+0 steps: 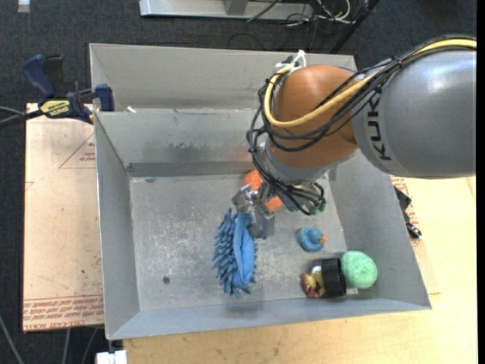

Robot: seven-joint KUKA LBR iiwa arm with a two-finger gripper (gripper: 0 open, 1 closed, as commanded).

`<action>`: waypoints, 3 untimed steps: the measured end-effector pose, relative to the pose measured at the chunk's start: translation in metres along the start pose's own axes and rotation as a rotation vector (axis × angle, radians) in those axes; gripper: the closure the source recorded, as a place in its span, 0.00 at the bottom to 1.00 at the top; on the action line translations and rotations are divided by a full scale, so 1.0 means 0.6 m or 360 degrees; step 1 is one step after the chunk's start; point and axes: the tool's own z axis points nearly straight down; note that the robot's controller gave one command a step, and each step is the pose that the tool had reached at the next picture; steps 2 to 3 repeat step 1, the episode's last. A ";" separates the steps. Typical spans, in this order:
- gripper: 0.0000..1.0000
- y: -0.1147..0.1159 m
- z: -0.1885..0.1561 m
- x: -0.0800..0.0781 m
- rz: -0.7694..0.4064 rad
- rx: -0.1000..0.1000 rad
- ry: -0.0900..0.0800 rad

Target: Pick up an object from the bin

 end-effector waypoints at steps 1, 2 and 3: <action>1.00 -0.037 -0.132 -0.035 -0.0215 -0.0001 -0.0004; 1.00 -0.037 -0.132 -0.035 -0.0215 -0.0001 -0.0004; 1.00 -0.037 -0.132 -0.035 -0.0215 -0.0001 -0.0004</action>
Offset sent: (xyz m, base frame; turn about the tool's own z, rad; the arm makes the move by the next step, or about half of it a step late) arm 0.0000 0.0000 0.0000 0.0000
